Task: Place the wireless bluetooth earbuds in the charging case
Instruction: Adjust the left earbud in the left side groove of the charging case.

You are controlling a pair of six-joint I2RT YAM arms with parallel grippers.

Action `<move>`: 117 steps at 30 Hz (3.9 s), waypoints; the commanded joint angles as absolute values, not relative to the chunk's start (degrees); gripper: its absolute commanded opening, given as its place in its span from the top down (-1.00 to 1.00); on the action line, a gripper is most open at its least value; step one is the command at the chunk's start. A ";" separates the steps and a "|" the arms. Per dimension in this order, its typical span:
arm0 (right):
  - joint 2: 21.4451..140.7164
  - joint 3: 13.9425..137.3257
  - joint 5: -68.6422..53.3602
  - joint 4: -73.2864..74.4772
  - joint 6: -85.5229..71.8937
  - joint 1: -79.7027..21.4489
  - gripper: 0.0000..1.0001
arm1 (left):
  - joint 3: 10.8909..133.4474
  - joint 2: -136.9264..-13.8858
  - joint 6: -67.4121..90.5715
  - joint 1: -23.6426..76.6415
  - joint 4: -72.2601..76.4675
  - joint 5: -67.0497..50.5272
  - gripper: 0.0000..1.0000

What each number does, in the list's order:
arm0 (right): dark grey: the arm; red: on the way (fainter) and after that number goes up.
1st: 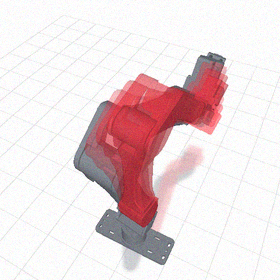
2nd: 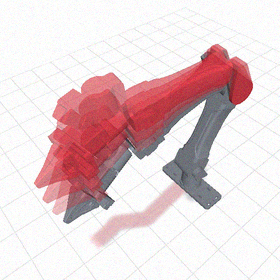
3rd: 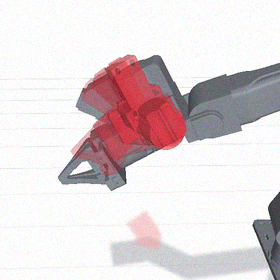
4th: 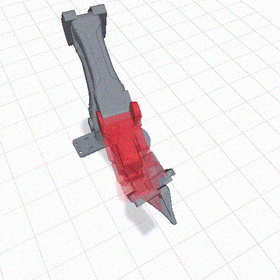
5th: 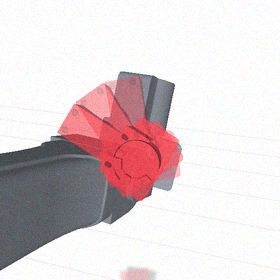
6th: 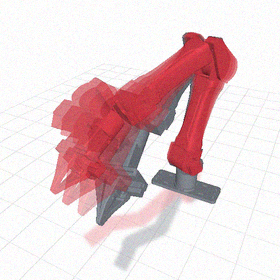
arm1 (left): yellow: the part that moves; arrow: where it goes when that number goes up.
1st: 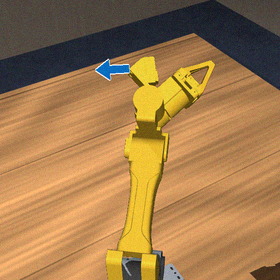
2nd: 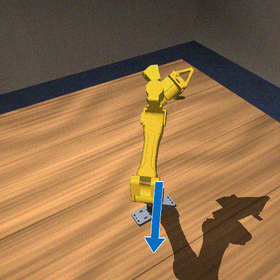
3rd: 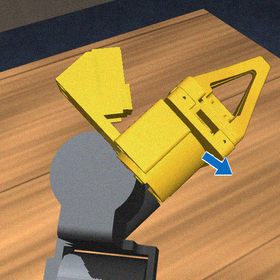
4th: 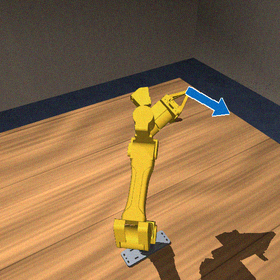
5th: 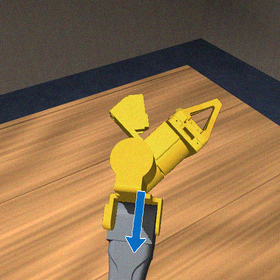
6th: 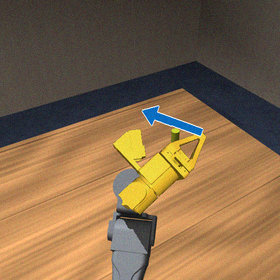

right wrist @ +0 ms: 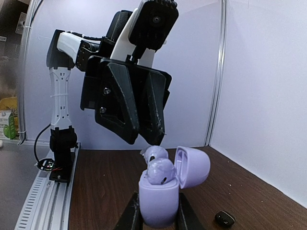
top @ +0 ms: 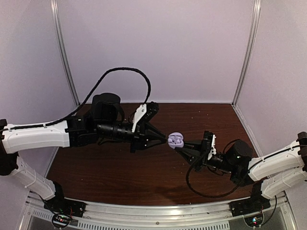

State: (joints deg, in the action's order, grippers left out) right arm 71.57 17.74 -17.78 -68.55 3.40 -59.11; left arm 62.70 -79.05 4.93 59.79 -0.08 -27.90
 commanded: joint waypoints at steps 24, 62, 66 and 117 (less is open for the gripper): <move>72.51 20.48 -18.90 -67.56 5.88 -60.90 1.00 | 65.04 -81.45 5.71 60.55 0.26 -28.56 0.86; 70.57 20.15 -24.33 -64.17 5.30 -60.83 1.00 | 65.50 -75.73 -5.75 62.55 -7.20 -25.58 0.58; 71.18 20.39 -24.81 -64.86 4.76 -60.82 1.00 | 65.78 -76.45 -7.39 63.78 -7.17 -25.62 0.63; 73.66 21.78 -27.67 -71.06 -6.77 -60.14 1.00 | 61.13 -74.60 -13.56 66.58 -0.44 -25.20 -0.84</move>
